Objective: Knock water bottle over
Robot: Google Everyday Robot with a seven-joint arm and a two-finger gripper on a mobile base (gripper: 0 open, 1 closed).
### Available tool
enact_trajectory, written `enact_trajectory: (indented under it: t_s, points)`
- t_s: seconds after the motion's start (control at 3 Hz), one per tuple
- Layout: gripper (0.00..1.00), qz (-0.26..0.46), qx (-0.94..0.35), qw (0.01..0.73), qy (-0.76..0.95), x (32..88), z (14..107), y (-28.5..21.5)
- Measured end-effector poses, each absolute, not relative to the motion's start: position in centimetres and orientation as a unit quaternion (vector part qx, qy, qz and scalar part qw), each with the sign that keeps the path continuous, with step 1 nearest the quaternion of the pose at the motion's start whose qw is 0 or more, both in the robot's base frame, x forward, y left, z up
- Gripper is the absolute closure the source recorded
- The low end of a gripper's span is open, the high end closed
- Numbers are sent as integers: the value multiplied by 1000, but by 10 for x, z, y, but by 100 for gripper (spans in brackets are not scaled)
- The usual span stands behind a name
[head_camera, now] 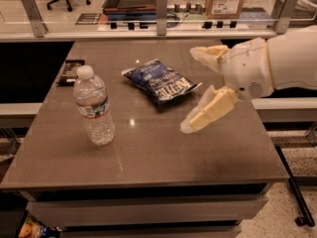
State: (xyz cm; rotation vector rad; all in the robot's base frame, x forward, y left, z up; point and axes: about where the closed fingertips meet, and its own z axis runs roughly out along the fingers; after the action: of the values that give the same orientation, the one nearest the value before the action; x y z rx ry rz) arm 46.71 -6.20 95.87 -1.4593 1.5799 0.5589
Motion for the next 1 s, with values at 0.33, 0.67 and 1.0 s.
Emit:
enact_trajectory:
  t_s: [0.33,0.67,1.0]
  points:
    - [0,279,-579,470,605,457,960,-28]
    - [0,279,-579,470,605,457,960,-28]
    - [0,290,-575,469,604,464,950,-19]
